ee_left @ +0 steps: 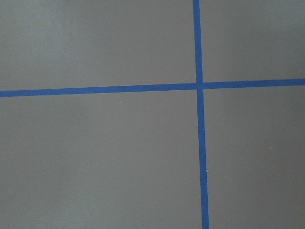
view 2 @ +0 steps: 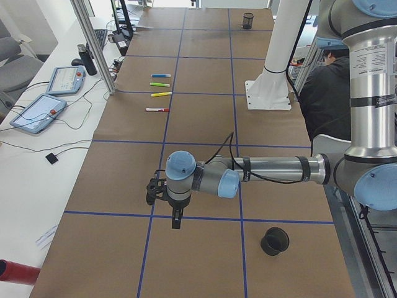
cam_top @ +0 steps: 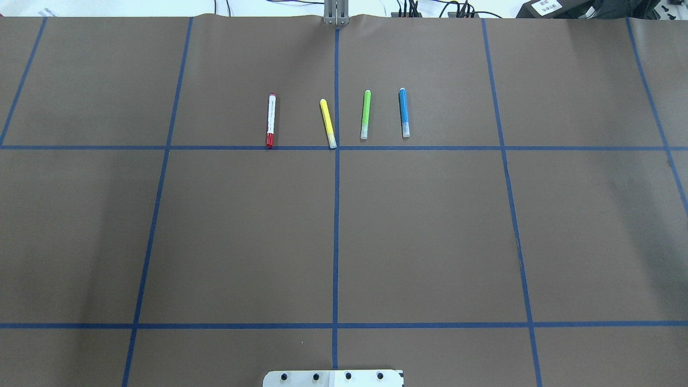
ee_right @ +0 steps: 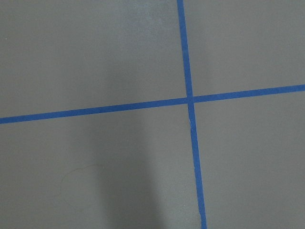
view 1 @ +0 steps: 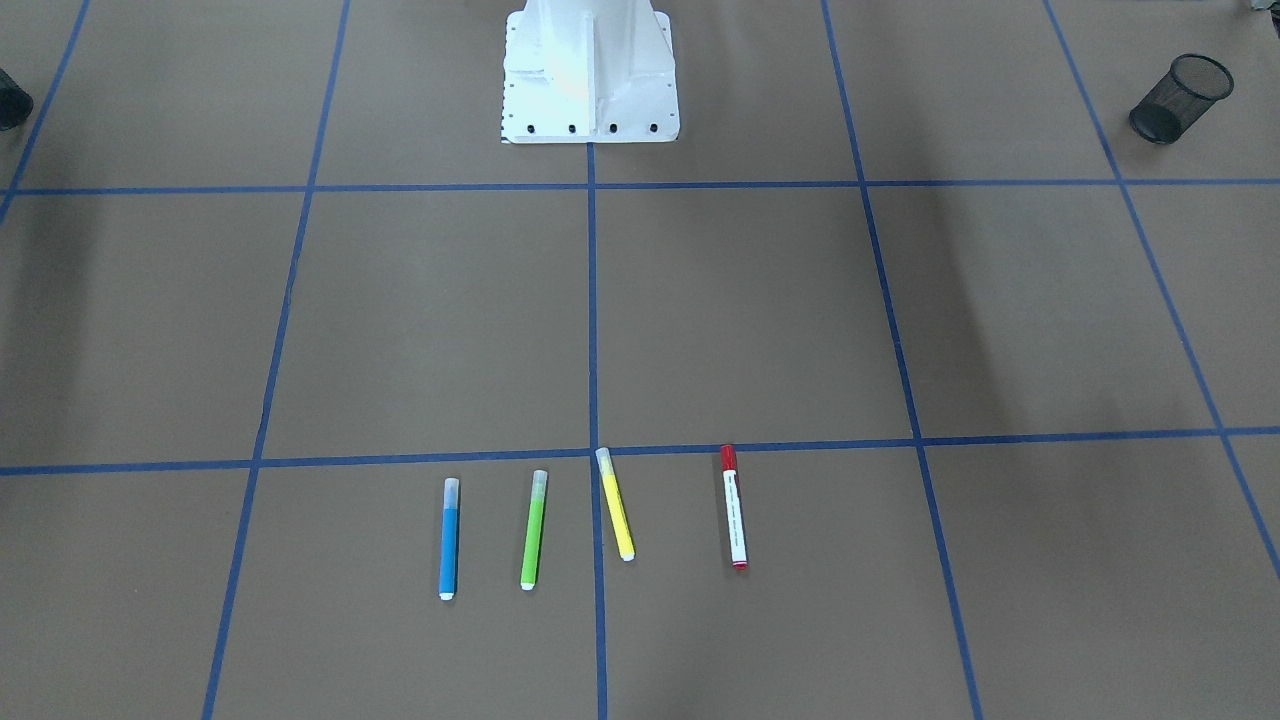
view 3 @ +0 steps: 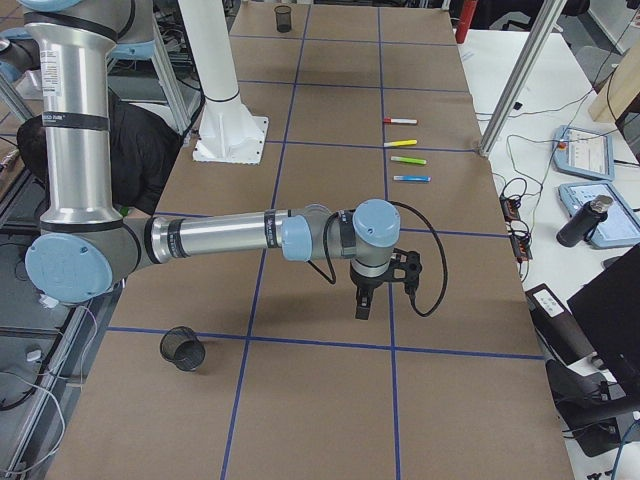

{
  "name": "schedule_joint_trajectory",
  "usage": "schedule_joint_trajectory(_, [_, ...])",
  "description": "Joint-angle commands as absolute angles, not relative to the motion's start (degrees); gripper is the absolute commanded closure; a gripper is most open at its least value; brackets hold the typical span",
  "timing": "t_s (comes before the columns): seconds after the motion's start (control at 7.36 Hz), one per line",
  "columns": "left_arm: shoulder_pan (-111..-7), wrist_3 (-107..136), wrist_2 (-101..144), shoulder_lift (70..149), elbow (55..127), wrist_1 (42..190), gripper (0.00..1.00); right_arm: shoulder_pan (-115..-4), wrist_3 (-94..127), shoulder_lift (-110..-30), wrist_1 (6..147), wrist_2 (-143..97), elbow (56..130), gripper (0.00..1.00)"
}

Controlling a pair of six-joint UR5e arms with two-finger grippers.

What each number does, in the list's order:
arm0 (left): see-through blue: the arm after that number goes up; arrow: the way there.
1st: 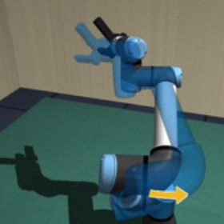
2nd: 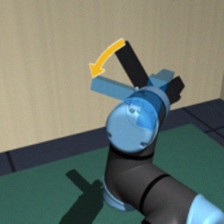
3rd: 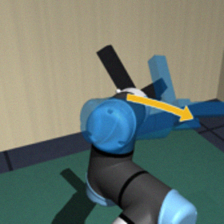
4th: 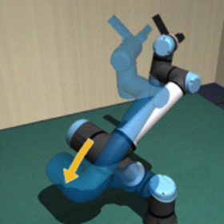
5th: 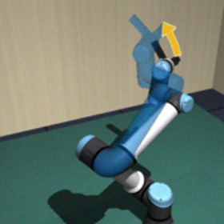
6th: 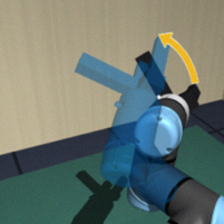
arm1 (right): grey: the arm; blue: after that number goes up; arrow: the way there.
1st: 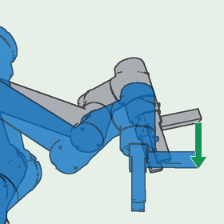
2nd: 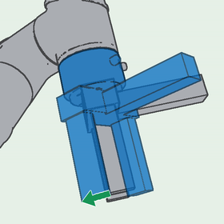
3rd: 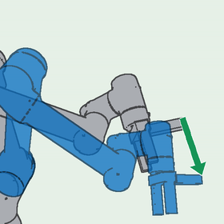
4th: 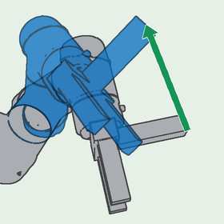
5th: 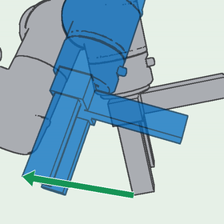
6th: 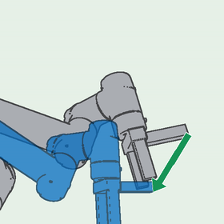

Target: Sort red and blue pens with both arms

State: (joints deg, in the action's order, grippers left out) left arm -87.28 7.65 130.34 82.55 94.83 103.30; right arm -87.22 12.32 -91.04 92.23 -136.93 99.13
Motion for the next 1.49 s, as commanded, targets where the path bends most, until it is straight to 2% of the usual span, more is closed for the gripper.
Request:
schedule_joint_trajectory(0.0, [-87.3,7.6,130.3,82.9,94.8,103.4,0.0,-86.6,12.3,-91.0,92.5,-137.0,99.1,0.01])
schedule_joint_trajectory(0.27, [-87.2,7.7,130.4,83.3,95.2,103.3,0.0,-86.6,12.4,-91.0,92.4,-137.2,99.2,0.01])
schedule_joint_trajectory(0.41, [-87.2,8.4,130.5,85.1,95.4,102.6,0.0,-86.2,12.8,-88.4,92.9,-137.2,98.5,0.01])
schedule_joint_trajectory(0.54, [-87.0,8.4,131.9,91.0,94.7,97.6,0.0,-83.5,13.2,-85.4,93.1,-136.9,97.4,0.01])
schedule_joint_trajectory(0.81, [-81.7,11.7,132.1,104.6,94.4,82.7,0.0,-79.7,14.8,-72.4,94.8,-136.9,88.1,0.01])
schedule_joint_trajectory(0.95, [-74.5,23.8,132.0,108.7,94.4,83.1,0.0,-77.3,18.9,-67.3,94.3,-136.8,84.1,0.01])
schedule_joint_trajectory(1.09, [-65.9,35.5,131.7,115.1,92.0,83.8,0.0,-73.7,25.4,-64.4,93.9,-135.9,83.6,0.01])
schedule_joint_trajectory(1.22, [-61.3,42.9,129.9,121.9,86.4,86.6,0.0,-71.9,30.8,-61.8,92.6,-135.4,83.6,0.01])
schedule_joint_trajectory(1.36, [-57.3,48.3,129.1,125.5,80.7,93.1,0.0,-68.8,37.9,-60.5,90.4,-134.7,83.6,0.01])
